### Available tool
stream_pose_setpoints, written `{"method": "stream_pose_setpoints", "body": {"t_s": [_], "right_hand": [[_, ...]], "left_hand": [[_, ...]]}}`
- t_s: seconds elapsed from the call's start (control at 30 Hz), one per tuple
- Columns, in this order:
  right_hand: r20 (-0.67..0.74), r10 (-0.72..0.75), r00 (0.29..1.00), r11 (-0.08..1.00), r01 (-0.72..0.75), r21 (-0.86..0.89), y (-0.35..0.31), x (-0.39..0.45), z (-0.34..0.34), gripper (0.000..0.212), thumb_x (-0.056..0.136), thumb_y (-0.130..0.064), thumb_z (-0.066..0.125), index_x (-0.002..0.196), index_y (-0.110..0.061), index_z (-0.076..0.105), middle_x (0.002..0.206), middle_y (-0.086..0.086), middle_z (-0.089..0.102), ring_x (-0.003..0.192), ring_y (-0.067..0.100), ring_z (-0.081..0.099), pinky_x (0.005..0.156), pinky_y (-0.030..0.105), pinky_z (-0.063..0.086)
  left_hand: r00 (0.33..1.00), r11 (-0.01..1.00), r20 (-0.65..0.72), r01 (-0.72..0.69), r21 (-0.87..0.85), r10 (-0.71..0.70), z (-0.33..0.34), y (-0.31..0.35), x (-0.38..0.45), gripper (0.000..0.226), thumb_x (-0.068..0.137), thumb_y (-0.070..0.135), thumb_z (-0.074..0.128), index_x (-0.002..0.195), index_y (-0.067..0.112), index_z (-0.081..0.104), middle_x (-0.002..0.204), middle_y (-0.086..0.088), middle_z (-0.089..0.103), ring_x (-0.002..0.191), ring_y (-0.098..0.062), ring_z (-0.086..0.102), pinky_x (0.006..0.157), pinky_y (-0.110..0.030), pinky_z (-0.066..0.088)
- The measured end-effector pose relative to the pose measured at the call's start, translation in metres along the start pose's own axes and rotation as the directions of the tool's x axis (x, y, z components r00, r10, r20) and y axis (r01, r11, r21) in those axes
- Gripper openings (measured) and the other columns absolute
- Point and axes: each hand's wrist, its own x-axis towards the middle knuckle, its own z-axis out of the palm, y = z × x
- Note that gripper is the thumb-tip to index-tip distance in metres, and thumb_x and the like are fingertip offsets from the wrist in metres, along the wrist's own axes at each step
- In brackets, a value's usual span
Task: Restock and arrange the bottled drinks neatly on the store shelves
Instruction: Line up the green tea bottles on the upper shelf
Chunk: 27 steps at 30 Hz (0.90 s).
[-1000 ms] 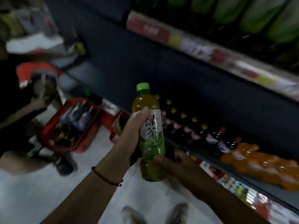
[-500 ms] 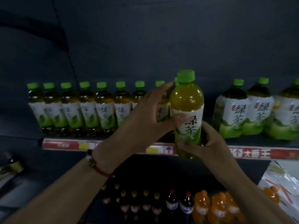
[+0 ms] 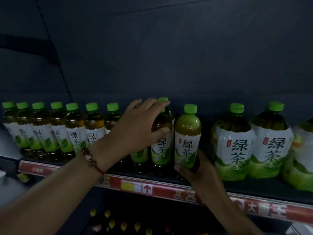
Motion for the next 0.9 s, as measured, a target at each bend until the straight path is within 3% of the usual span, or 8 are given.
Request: {"method": "stream_pose_setpoints", "body": {"t_s": [0.13,0.3,0.37,0.47,0.67,0.77,0.87,0.9], "right_hand": [[-0.014,-0.050,0.999,0.996,0.048,-0.079,0.004,-0.003,0.002,0.071,0.076,-0.040,0.077,0.137,-0.035,0.041,0.123,-0.023,0.058,0.116,0.002,0.054,0.098,0.030,0.047],[0.026,-0.118,0.993,0.985,0.120,-0.124,0.004,-0.007,-0.007,0.080,0.077,-0.045,0.074,0.140,-0.046,0.026,0.130,-0.038,0.040,0.123,-0.011,0.038,0.103,0.015,0.034],[0.073,-0.091,0.993,0.991,0.098,-0.095,0.007,-0.009,-0.015,0.096,0.074,-0.060,0.069,0.150,-0.040,0.014,0.145,-0.032,0.032,0.134,-0.010,0.028,0.107,0.012,0.027],[0.043,-0.031,0.999,0.993,0.036,-0.110,0.013,-0.012,-0.026,0.101,0.073,-0.082,0.048,0.152,-0.038,0.004,0.157,-0.025,0.016,0.145,-0.003,0.010,0.119,0.031,0.018],[0.038,0.132,0.991,0.981,-0.136,0.138,-0.006,-0.009,-0.044,0.081,0.073,-0.074,0.037,0.146,-0.039,0.028,0.144,-0.025,0.027,0.139,0.001,0.021,0.116,0.028,0.018],[0.088,0.087,0.992,0.962,-0.107,0.252,-0.010,-0.001,-0.070,0.108,0.044,-0.096,0.048,0.131,-0.031,0.046,0.139,-0.009,0.047,0.122,0.011,0.045,0.112,0.033,0.028],[0.105,-0.011,0.994,0.964,-0.017,0.264,-0.039,0.013,-0.107,0.064,0.075,-0.083,0.042,0.109,-0.033,0.063,0.134,-0.005,0.058,0.112,-0.003,0.059,0.089,0.008,0.044],[0.113,-0.071,0.991,0.990,0.056,0.133,-0.064,0.020,-0.116,0.058,0.071,-0.084,0.048,0.097,-0.036,0.068,0.125,-0.011,0.064,0.106,-0.008,0.061,0.080,0.004,0.045]], "left_hand": [[1.000,0.999,-0.020,0.014,-0.041,-0.015,0.000,-0.003,0.001,0.072,0.089,0.048,0.062,0.151,0.036,0.028,0.149,0.012,0.037,0.128,0.004,0.023,0.110,-0.017,0.002],[0.999,0.996,0.035,0.010,-0.087,-0.007,-0.004,-0.001,0.002,0.073,0.089,0.048,0.062,0.152,0.038,0.026,0.152,0.015,0.033,0.112,0.020,0.008,0.109,-0.017,0.002],[1.000,0.998,0.028,0.015,-0.060,-0.014,-0.002,0.002,0.003,0.074,0.090,0.054,0.058,0.153,0.039,0.022,0.156,0.015,0.028,0.122,0.017,0.011,0.113,-0.021,0.001],[1.000,0.999,-0.019,0.013,-0.041,-0.014,0.001,0.013,0.004,0.079,0.090,0.065,0.049,0.155,0.038,0.013,0.161,0.011,0.019,0.144,-0.003,0.016,0.121,-0.032,0.003],[0.994,0.995,-0.038,-0.100,0.027,0.101,0.017,0.041,0.009,0.086,0.087,0.075,0.044,0.155,0.038,0.007,0.158,0.004,0.028,0.146,-0.015,0.022,0.123,-0.047,0.003],[0.990,0.993,-0.084,-0.114,0.032,0.117,0.027,0.040,0.008,0.086,0.087,0.074,0.046,0.156,0.032,0.017,0.146,0.006,0.045,0.141,-0.016,0.034,0.122,-0.052,0.006],[0.981,0.991,-0.138,-0.130,0.042,0.135,0.035,0.037,0.005,0.085,0.088,0.068,0.048,0.156,0.026,0.020,0.140,0.003,0.052,0.139,-0.021,0.038,0.121,-0.055,0.009],[0.978,0.989,-0.153,-0.137,0.060,0.145,0.037,0.037,0.005,0.085,0.087,0.066,0.048,0.156,0.024,0.021,0.137,0.002,0.055,0.138,-0.022,0.040,0.120,-0.057,0.010]]}}
